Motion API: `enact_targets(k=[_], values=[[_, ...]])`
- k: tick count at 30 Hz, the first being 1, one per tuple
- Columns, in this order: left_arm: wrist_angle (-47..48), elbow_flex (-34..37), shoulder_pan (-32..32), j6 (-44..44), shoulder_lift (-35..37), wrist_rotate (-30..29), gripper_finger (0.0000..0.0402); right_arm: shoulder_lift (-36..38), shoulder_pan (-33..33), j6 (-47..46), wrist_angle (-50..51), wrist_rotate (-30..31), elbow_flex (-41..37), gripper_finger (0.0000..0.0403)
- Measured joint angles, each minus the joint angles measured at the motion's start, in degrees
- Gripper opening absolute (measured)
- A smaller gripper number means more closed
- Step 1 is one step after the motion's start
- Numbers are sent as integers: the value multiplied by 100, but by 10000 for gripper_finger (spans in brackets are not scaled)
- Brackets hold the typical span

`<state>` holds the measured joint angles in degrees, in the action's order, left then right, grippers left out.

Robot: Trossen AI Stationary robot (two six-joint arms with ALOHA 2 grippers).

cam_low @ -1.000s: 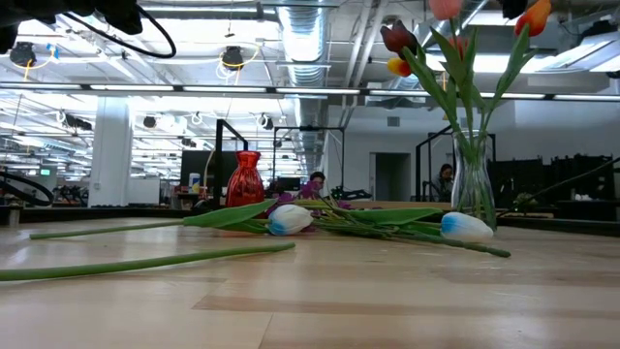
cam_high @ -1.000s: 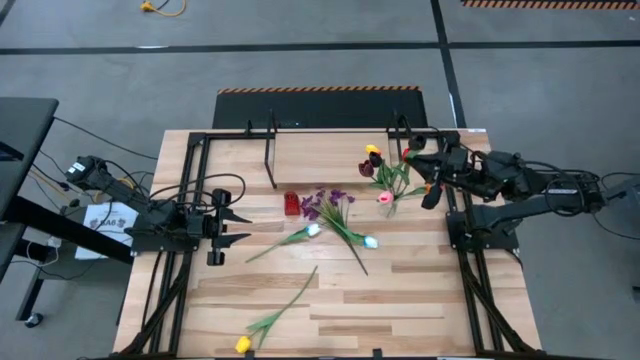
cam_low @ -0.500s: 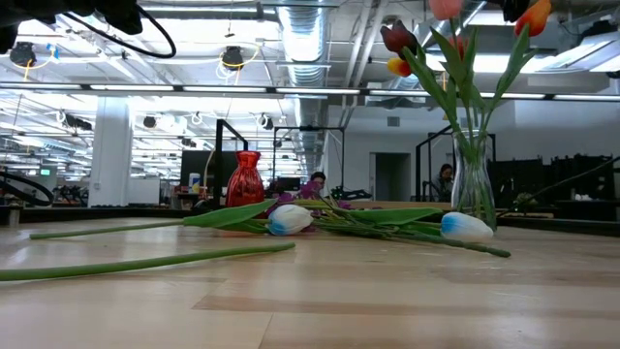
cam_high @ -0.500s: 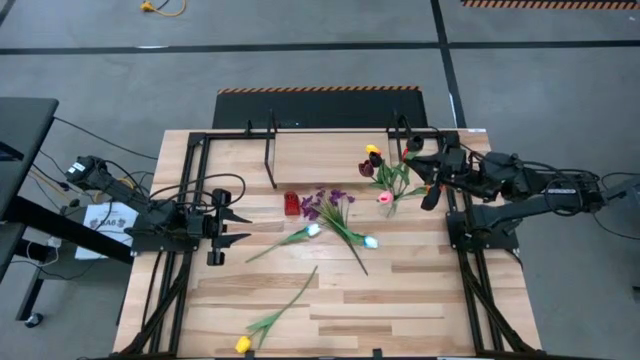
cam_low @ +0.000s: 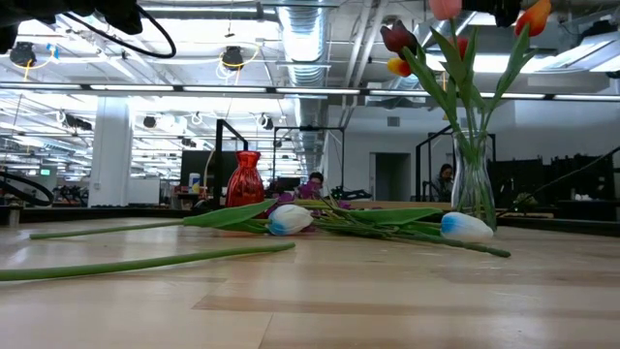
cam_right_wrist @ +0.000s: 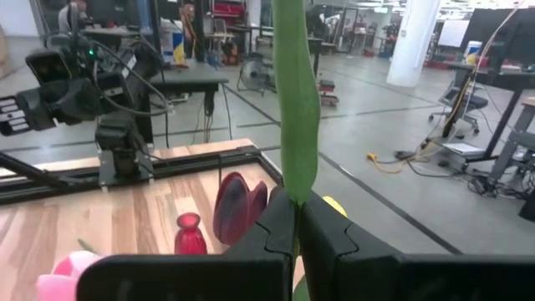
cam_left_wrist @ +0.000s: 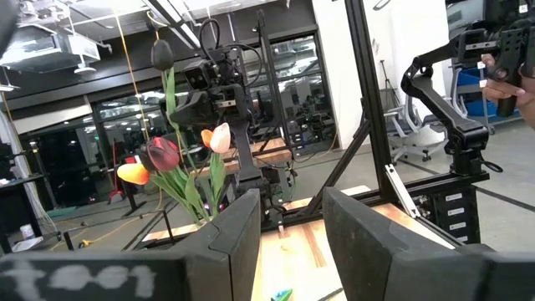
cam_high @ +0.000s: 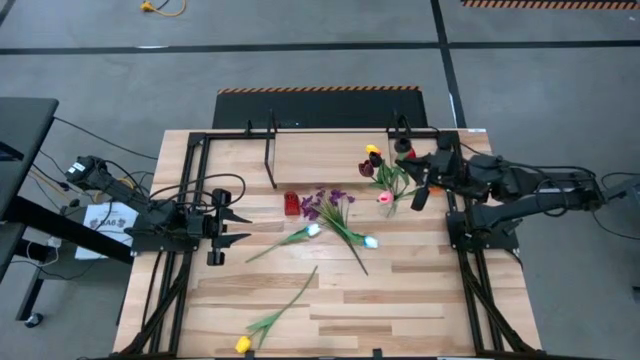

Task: Pick and place flowers into a vace then onto a shelf
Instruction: Put the black flower into the transparent vase

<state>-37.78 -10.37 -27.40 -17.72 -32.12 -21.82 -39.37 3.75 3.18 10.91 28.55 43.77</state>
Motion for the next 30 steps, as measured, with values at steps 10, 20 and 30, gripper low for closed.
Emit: enact_targets(k=[10, 20, 30], values=[[30, 0, 0, 1, 0, 0, 123, 204, 0, 130, -80, 5, 7, 0], [32, 0, 0, 11, 0, 0, 123, 262, 0, 234, -22, -17, 7, 0], [67, 0, 0, 18, 0, 1, 123, 63, -2, -20, 168, -34, 7, 30]])
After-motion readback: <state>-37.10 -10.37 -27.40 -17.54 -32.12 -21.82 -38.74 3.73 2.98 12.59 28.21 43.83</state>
